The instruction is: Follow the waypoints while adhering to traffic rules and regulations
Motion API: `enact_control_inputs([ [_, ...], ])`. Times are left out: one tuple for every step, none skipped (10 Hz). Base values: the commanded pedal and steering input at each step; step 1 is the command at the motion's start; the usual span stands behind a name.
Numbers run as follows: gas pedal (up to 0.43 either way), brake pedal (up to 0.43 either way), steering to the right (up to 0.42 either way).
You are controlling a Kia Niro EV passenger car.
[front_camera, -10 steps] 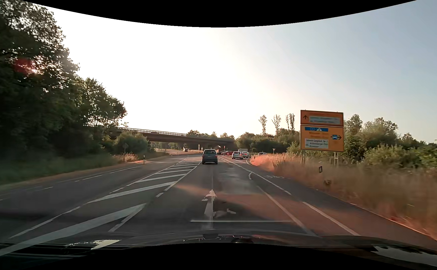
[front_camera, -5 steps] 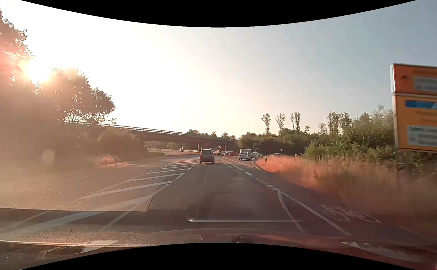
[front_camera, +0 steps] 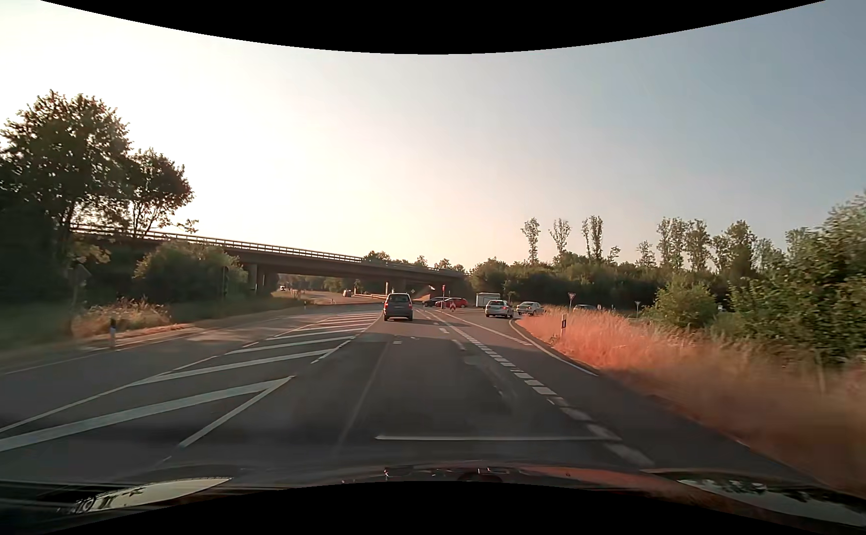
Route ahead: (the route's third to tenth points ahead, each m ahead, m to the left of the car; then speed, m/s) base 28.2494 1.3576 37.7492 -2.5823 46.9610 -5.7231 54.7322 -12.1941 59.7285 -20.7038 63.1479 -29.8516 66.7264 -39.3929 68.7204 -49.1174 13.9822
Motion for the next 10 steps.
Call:
enact_control_inputs([
  [0.000,0.055,0.011],
  [0.000,0.049,0.011],
  [0.000,0.049,0.011],
  [0.000,0.043,0.012],
  [0.000,0.000,0.013],
  [0.000,0.000,0.015],
  [0.000,0.000,0.017],
  [0.130,0.000,0.020],
  [0.138,0.000,0.020],
  [0.110,0.000,0.020],
])
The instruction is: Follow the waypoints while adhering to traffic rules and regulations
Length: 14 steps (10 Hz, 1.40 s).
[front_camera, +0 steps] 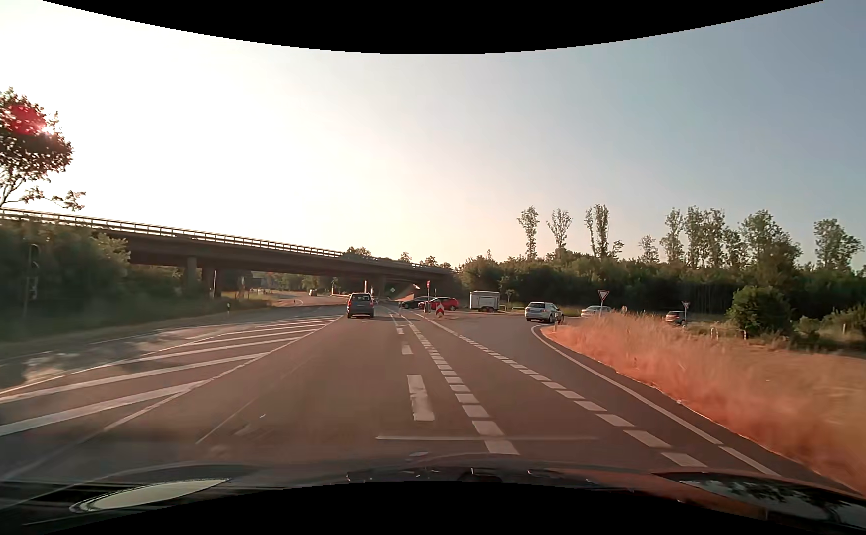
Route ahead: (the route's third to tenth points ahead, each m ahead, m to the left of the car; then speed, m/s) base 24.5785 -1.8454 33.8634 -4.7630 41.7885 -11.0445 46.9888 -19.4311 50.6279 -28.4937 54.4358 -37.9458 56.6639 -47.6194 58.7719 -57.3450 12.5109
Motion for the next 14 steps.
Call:
enact_control_inputs([
  [0.087,0.000,0.022],
  [0.039,0.000,0.025],
  [0.000,0.000,0.031],
  [0.000,0.000,0.031],
  [0.000,0.000,0.031],
  [0.000,0.000,0.034],
  [0.008,0.000,0.043],
  [0.039,0.000,0.048],
  [0.047,0.000,0.052],
  [0.079,0.000,0.057],
  [0.079,0.000,0.061],
  [0.079,0.000,0.066],
  [0.079,0.000,0.067],
  [0.079,0.000,0.069],
])
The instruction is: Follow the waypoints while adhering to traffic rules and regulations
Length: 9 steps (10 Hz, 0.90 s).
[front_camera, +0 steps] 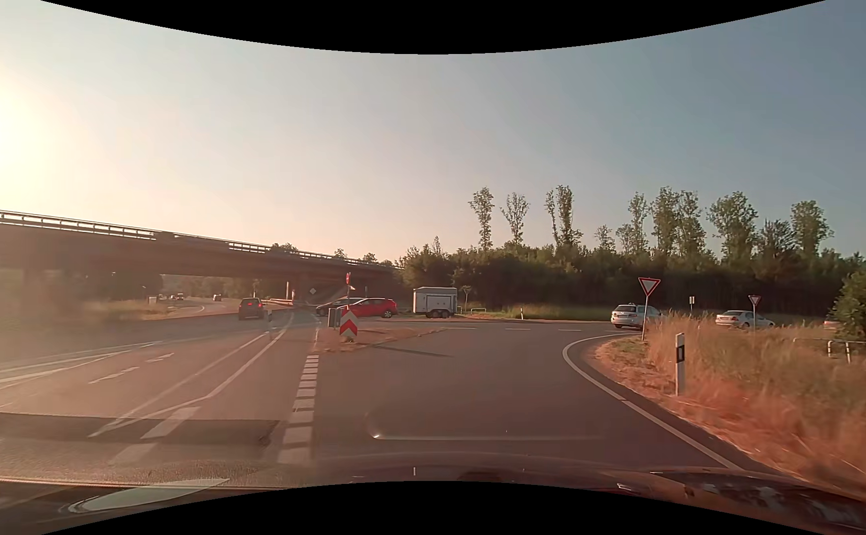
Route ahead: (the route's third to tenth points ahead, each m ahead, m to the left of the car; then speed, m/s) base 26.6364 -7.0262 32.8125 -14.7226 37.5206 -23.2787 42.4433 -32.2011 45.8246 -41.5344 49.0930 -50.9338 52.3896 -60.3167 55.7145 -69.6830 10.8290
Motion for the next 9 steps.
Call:
enact_control_inputs([
  [0.079,0.000,0.073],
  [0.079,0.000,0.076],
  [0.079,0.000,0.077],
  [0.079,0.000,0.076],
  [0.079,0.000,0.078],
  [0.079,0.000,0.084],
  [0.087,0.000,0.091],
  [0.087,0.000,0.101],
  [0.087,0.000,0.110],
])
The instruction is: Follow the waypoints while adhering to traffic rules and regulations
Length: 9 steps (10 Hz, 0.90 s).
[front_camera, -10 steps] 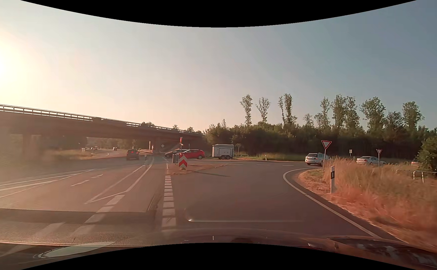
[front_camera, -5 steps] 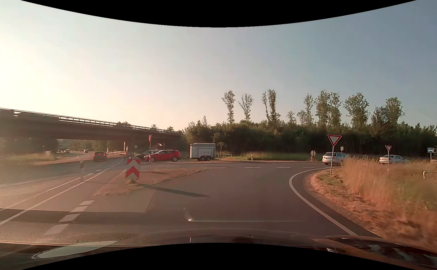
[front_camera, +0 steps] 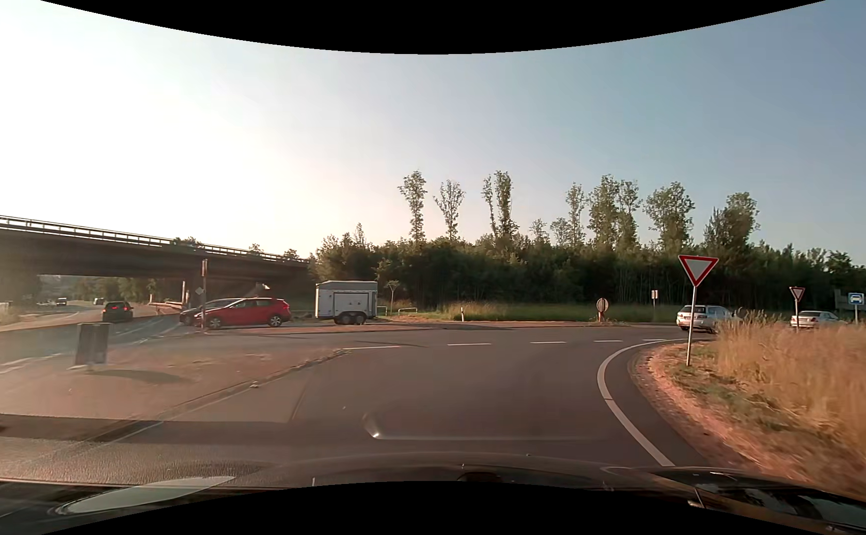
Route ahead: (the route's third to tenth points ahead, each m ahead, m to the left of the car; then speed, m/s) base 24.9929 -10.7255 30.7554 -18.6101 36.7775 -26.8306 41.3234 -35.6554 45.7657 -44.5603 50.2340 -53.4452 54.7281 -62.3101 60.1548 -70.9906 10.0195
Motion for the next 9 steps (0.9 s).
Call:
enact_control_inputs([
  [0.098,0.000,0.118],
  [0.098,0.000,0.124],
  [0.098,0.000,0.131],
  [0.110,0.000,0.139],
  [0.118,0.000,0.144],
  [0.130,0.000,0.147],
  [0.150,0.000,0.154],
  [0.157,0.000,0.162],
  [0.169,0.000,0.167],
])
